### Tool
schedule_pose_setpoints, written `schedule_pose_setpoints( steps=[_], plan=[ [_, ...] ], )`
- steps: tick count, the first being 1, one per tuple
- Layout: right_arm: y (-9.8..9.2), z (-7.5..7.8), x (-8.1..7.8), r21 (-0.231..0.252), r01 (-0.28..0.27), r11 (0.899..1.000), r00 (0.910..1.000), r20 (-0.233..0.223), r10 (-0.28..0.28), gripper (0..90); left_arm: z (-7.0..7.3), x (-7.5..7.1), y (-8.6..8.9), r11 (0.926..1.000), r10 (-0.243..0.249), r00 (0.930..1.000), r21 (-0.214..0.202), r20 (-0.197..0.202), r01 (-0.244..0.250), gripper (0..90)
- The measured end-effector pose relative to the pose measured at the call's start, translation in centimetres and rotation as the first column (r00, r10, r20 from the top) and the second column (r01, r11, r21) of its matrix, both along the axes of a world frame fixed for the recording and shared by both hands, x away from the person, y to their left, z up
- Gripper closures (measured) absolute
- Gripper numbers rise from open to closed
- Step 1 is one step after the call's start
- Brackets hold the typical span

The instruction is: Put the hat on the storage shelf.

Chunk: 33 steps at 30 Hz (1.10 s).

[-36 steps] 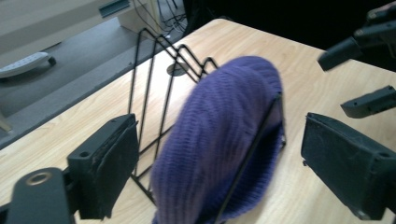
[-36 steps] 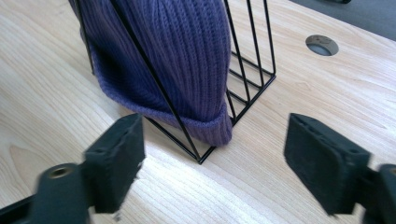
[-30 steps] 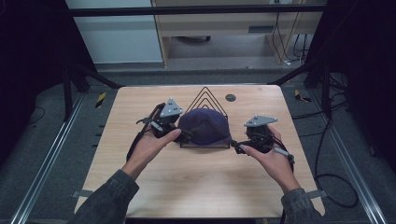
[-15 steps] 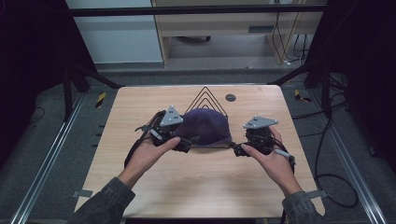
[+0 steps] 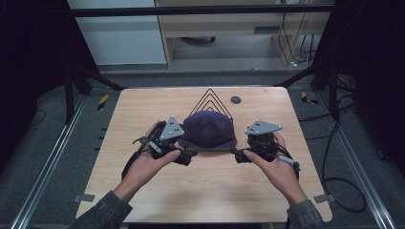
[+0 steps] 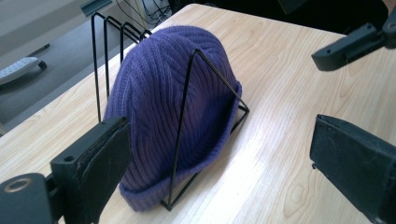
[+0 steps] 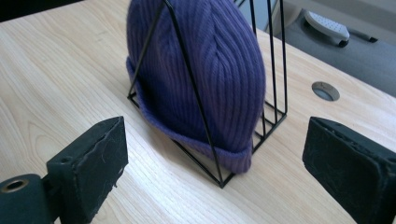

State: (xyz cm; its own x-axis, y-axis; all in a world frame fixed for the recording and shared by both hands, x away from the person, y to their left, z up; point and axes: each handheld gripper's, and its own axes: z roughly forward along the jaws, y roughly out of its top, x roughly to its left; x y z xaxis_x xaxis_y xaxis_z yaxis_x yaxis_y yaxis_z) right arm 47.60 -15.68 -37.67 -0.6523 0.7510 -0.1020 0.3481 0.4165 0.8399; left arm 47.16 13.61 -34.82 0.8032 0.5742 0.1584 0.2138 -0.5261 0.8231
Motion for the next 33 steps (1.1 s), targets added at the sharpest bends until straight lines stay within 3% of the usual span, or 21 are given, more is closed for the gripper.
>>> schedule_pose_setpoints(
  steps=[12,16,24,33],
  plan=[
    [2.5,1.1,-0.8,0.007,-0.043,0.999,0.9984,0.036,0.043,6.3,-0.9,-1.3,2.7,0.9992,0.04,0.9991,0.002,-0.014,-0.04,4.8],
    [3.2,1.1,-0.9,0.01,-0.062,0.998,0.9976,0.031,0.062,6.4,-1.3,-1.7,3.9,0.9968,0.062,0.9981,0.051,-0.008,-0.061,4.8],
    [5.0,0.4,-1.1,-0.014,-0.12,0.993,0.9927,0.006,0.121,7.2,-2.8,-3.1,7.0,0.9922,0.101,0.9949,0.075,-0.009,-0.1,4.8],
    [7.7,-1.3,-0.7,-0.054,-0.175,0.983,0.9845,-0.025,0.174,11.1,-4.9,-4.0,10.8,0.9857,0.161,0.9855,0.058,-0.052,-0.158,4.9]
  ],
)
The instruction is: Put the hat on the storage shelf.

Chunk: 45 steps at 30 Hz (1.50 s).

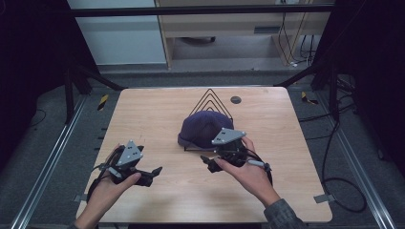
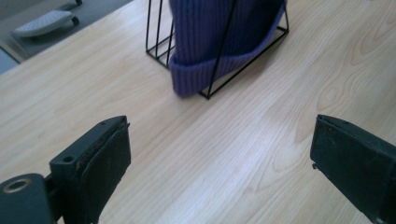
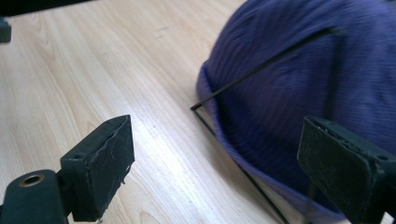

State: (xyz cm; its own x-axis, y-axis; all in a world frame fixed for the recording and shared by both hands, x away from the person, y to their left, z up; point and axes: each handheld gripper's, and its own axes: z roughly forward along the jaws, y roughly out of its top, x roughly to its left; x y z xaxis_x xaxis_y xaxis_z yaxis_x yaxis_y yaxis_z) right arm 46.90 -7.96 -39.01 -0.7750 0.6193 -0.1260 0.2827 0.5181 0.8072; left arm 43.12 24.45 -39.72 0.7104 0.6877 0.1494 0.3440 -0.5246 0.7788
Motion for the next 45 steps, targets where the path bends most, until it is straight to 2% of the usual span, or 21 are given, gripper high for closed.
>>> schedule_pose_setpoints(
  steps=[4,10,12,18,20,24,29,32,35,40,45],
  plan=[
    [1.3,-1.3,0.4,-0.007,-0.028,1.0,0.9994,-0.02,0.027,11.6,-1.4,0.1,1.8,0.9991,0.041,0.9988,0.005,-0.025,-0.041,5.5],
    [2.7,-3.7,1.4,-0.027,-0.024,0.999,0.9976,-0.066,0.022,11.6,-4.0,0.7,4.1,0.9945,0.105,0.9906,0.01,-0.088,-0.104,6.2],
    [3.0,-4.5,1.8,-0.029,-0.019,0.999,0.9962,-0.085,0.016,11.6,-4.8,1.0,4.6,0.9934,0.114,0.9878,0.0,-0.106,-0.115,6.3],
    [3.8,-6.8,2.5,-0.036,-0.014,0.999,0.9884,-0.152,0.009,14.3,-6.6,1.5,5.9,0.9907,0.136,0.9815,0.025,-0.135,-0.134,6.3],
    [4.0,-7.4,2.4,-0.038,-0.017,0.999,0.988,-0.154,0.011,14.3,-7.0,1.7,6.2,0.9903,0.139,0.9798,0.023,-0.144,-0.137,6.3],
    [4.8,-8.5,2.3,-0.048,-0.024,0.999,0.9855,-0.169,0.016,14.2,-7.8,2.1,6.7,0.9884,0.152,0.9766,0.03,-0.153,-0.149,6.3],
    [5.7,-9.5,2.4,-0.055,-0.031,0.998,0.9814,-0.191,0.02,12.9,-8.6,2.4,7.4,0.9817,0.19,0.9724,0.04,-0.135,-0.186,6.1],
    [6.2,-9.7,2.6,-0.045,-0.017,0.999,0.9802,-0.198,0.008,12.1,-8.9,2.7,8.0,0.9781,0.208,0.9686,0.016,-0.137,-0.207,6.0],
    [6.6,-10.0,2.9,-0.039,-0.003,0.999,0.9823,-0.187,-0.004,11.7,-9.3,2.8,8.3,0.9766,0.215,0.9669,0.014,-0.138,-0.215,6.1],
    [7.2,-10.5,3.3,-0.026,0.023,0.999,0.9799,-0.198,-0.028,10.8,-9.8,3.0,8.6,0.9749,0.219,0.9642,-0.005,-0.149,-0.223,6.1],
    [7.4,-10.7,3.7,-0.009,0.046,0.999,0.9808,-0.189,-0.047,10.8,-10.1,3.3,8.7,0.974,0.222,0.9632,-0.011,-0.151,-0.226,6.1]
  ],
)
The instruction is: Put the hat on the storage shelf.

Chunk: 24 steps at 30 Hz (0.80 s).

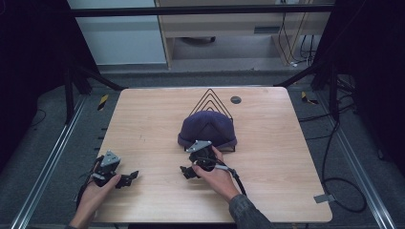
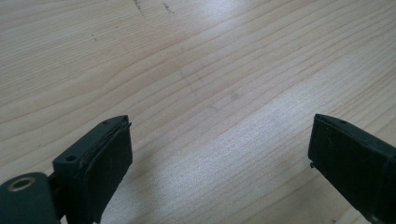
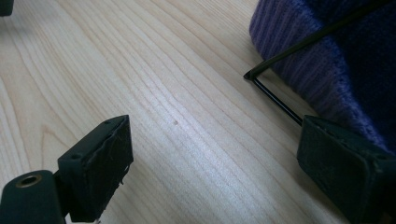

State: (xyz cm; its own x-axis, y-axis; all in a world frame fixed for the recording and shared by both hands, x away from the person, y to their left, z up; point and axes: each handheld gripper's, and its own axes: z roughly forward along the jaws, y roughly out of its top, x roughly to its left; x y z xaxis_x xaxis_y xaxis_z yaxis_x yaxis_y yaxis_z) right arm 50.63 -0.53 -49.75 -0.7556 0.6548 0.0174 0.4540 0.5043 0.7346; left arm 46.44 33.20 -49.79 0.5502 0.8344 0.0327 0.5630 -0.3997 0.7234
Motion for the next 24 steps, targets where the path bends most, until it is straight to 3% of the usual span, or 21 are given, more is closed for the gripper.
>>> schedule_pose_setpoints(
  steps=[3,8,15,24],
  plan=[
    [0.1,-0.3,0.2,0.024,0.009,1.0,0.9997,-0.022,-0.009,10.6,-0.2,0.1,-0.2,1.0,0.0,1.0,-0.007,-0.003,0.0,6.1],
    [0.2,-0.5,0.3,0.021,0.024,1.0,0.9997,-0.011,-0.023,10.6,-0.7,0.4,-0.4,1.0,-0.002,1.0,-0.007,-0.009,0.002,6.1],
    [0.6,-1.0,0.2,0.005,0.025,1.0,0.9996,-0.012,-0.025,10.1,-0.9,0.7,-0.4,0.9998,0.012,0.9999,-0.017,-0.007,-0.012,5.8],
    [1.2,-1.4,-0.2,-0.019,0.029,0.999,0.9995,0.017,-0.029,6.3,-1.0,0.8,-0.6,0.9998,0.019,0.9998,0.003,-0.009,-0.019,2.9]
  ],
)
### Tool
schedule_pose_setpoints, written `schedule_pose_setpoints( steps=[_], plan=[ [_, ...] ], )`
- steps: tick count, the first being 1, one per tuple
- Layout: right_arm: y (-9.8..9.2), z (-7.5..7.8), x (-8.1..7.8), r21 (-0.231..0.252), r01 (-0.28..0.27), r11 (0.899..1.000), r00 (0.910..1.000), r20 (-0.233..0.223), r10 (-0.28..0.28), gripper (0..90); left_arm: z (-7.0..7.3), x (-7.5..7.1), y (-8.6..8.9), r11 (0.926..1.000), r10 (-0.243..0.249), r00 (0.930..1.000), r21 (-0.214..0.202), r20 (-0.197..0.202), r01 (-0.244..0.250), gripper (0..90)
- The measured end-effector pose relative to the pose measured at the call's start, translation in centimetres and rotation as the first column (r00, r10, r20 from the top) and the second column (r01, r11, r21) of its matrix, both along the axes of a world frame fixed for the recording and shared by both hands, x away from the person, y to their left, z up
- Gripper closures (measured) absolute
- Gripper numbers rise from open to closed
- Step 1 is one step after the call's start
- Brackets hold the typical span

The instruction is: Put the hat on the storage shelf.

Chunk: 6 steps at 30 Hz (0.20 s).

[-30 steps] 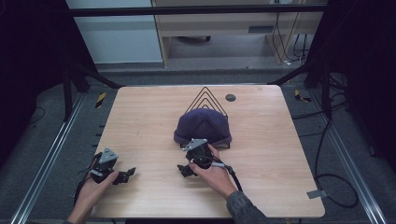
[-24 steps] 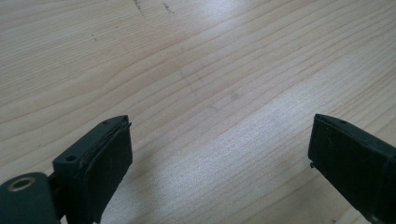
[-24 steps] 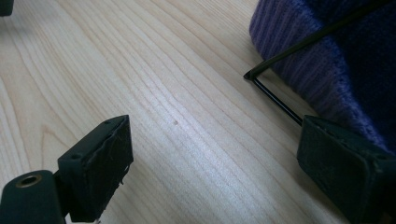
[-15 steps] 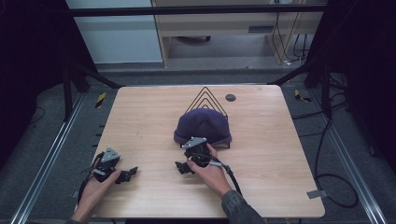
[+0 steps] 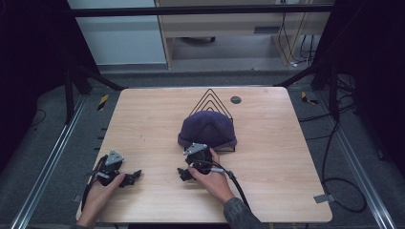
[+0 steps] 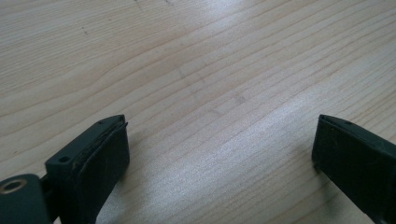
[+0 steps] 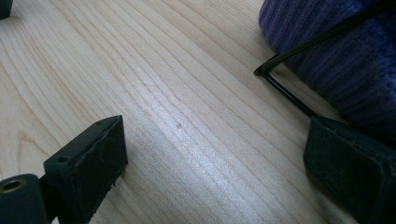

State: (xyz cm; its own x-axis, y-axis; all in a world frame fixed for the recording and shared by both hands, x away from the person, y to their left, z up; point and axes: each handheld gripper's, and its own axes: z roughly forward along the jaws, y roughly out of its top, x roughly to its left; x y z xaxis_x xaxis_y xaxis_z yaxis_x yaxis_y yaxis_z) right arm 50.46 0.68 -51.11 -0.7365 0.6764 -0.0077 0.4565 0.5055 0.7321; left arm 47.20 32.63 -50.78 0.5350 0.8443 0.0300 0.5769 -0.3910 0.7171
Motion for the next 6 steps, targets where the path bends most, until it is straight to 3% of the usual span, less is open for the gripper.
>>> schedule_pose_setpoints(
  steps=[6],
  plan=[
    [0.02,-0.03,-0.11,0.001,0.01,1.0,0.9999,0.003,-0.01,6.3,-0.02,0.0,-0.03,1.0,0.004,1.0,-0.001,0.0,-0.004,2.4]
  ],
)
